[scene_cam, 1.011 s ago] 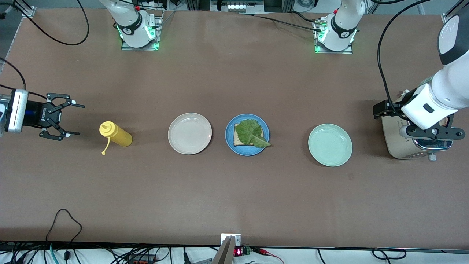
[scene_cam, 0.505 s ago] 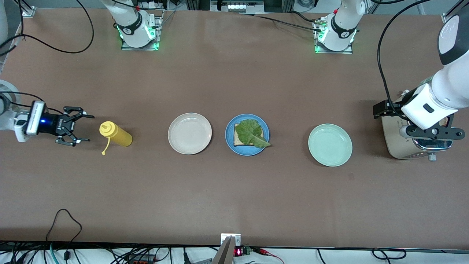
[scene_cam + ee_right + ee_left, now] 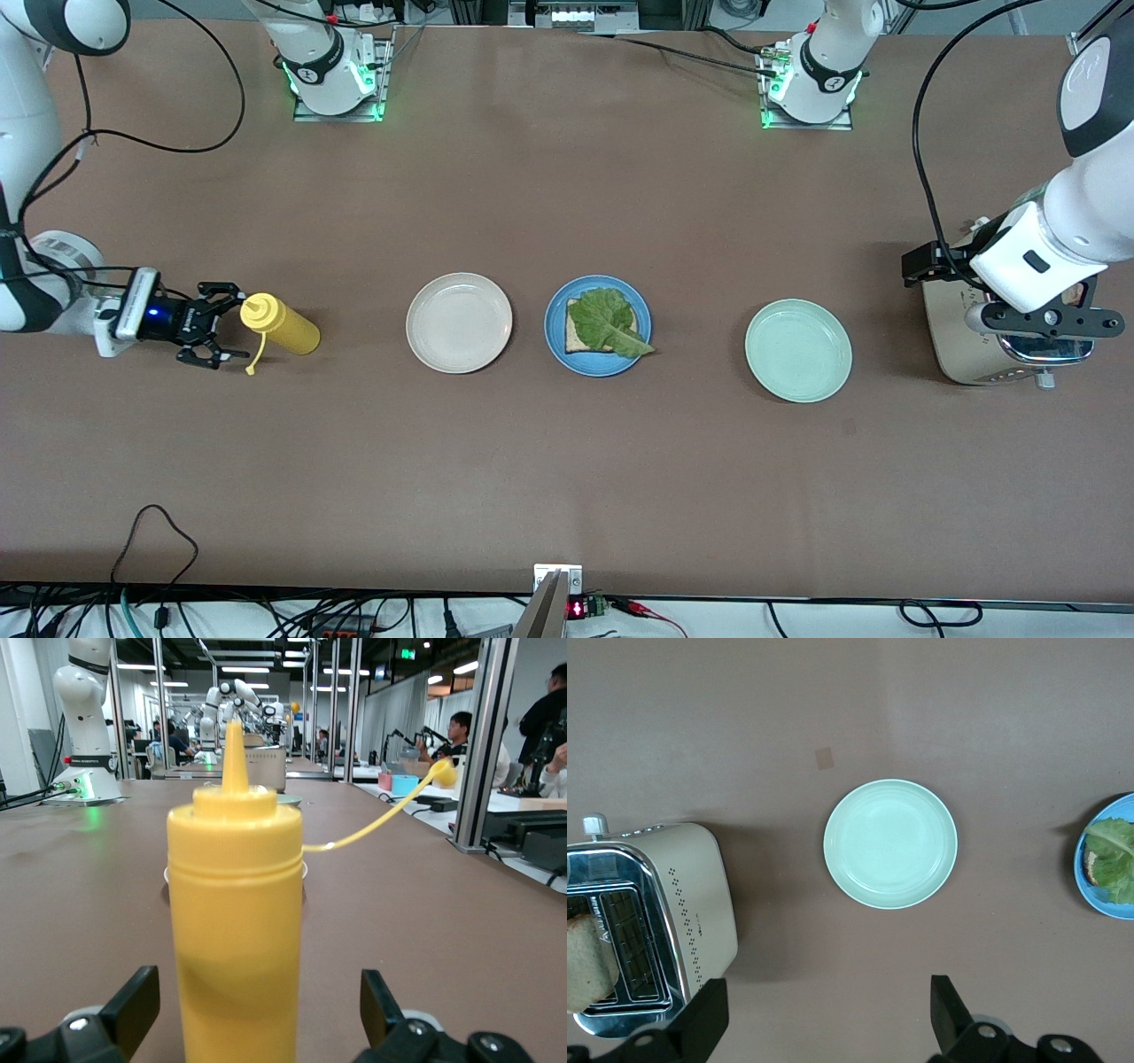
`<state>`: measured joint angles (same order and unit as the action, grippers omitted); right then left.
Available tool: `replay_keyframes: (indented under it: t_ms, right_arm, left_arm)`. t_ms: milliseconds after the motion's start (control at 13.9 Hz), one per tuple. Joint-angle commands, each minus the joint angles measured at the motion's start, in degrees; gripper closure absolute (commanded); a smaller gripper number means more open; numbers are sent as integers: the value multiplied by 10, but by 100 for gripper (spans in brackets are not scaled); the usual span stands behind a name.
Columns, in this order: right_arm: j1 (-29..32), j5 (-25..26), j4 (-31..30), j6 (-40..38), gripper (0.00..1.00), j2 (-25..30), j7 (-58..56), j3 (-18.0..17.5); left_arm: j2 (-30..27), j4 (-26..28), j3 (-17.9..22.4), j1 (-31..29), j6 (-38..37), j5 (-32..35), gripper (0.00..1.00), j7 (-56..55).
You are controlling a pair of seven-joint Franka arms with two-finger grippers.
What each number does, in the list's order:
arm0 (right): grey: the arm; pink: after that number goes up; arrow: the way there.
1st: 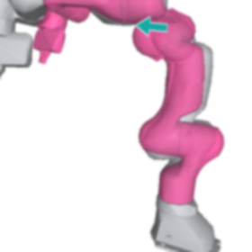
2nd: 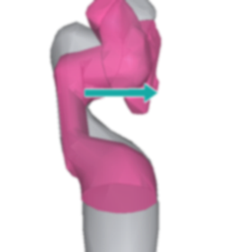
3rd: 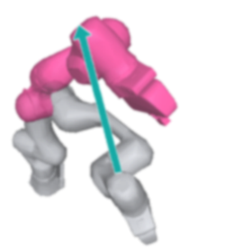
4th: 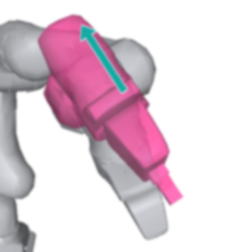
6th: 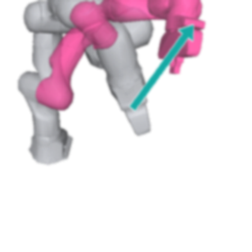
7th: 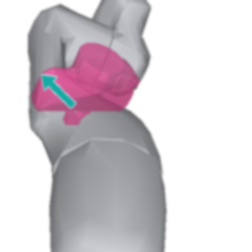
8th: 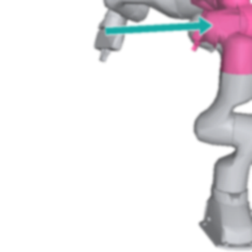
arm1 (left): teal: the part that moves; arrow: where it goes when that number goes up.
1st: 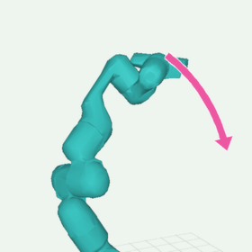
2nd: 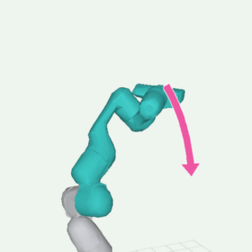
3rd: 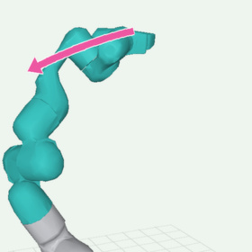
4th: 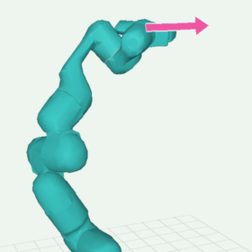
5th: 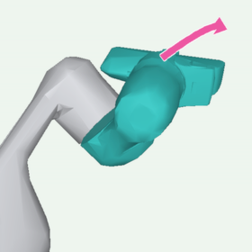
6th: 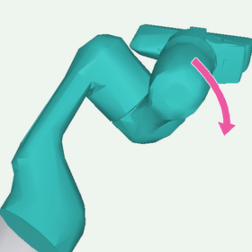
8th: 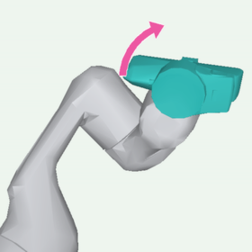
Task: Make sandwich in blue plate with both arms
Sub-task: 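Grasp the yellow mustard bottle with the right gripper and lift it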
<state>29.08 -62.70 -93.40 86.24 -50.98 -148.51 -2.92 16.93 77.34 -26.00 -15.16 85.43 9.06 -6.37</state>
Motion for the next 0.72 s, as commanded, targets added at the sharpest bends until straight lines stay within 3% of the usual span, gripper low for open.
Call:
replay_keyframes:
  t_ms: [0, 650]
  right_arm:
    - [0, -19, 16, -19, 0, -21, -13, -18]
    - [-43, -52, 15, -22, 0, -41, -18, -19]
  left_arm:
    - [5, -16, -3, 0, -12, -7, 0, -3]
    - [6, -15, -3, 0, -13, -7, 0, -2]
